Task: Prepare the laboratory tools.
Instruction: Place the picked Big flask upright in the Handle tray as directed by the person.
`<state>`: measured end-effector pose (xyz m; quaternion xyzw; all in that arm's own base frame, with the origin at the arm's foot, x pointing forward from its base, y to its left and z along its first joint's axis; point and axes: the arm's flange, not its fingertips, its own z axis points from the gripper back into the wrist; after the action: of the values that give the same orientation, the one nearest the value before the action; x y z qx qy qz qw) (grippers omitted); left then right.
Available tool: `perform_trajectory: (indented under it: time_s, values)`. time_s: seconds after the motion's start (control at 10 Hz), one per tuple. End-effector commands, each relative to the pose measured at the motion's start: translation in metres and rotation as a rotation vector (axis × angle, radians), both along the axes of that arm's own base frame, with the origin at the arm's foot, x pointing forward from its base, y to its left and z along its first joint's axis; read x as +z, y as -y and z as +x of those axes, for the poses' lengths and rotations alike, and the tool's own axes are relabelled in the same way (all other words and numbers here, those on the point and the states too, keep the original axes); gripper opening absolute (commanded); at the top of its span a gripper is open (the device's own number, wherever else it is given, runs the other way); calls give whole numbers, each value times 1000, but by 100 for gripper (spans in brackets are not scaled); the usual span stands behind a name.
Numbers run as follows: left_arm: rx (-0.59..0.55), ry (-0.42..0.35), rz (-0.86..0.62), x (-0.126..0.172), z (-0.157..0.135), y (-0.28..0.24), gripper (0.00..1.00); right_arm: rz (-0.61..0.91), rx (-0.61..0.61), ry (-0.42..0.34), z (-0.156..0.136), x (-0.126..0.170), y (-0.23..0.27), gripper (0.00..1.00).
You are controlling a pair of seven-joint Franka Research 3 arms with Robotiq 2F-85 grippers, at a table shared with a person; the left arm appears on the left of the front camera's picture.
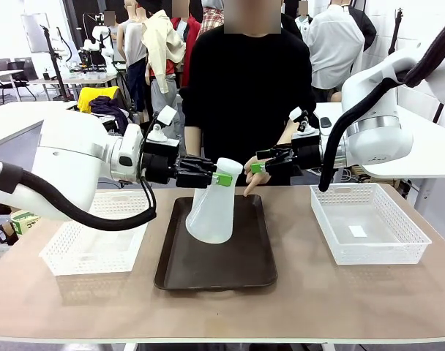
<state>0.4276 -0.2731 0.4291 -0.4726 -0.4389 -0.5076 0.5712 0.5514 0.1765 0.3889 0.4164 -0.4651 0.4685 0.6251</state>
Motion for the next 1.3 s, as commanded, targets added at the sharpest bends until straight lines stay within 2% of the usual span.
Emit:
perform_trajectory:
  time_s: [0.0,0.1,0.4,0.6,0.7,0.8,0.9,1.2]
  values:
    - [16,-16,-92,-10,-1,-4,0,0,-1,-7,-1,0,0,100]
    - [0,0,0,0,0,0,0,0,-1,-7,-1,0,0,100]
    - [0,0,0,0,0,0,0,0,-1,-7,-1,0,0,100]
    - [-33,11,-19,-23,1,1,0,0,-1,-7,-1,0,0,100]
    - [-50,-23,8,-43,4,3,0,0,-1,-7,-1,0,0,100]
    - [-71,5,10,-62,6,4,0,0,-1,-7,-1,0,0,100]
    - [-123,76,-3,-81,9,4,0,0,-1,-7,-1,0,0,100]
    - [-144,219,-169,-93,16,-10,0,0,-1,-7,-1,0,0,100]
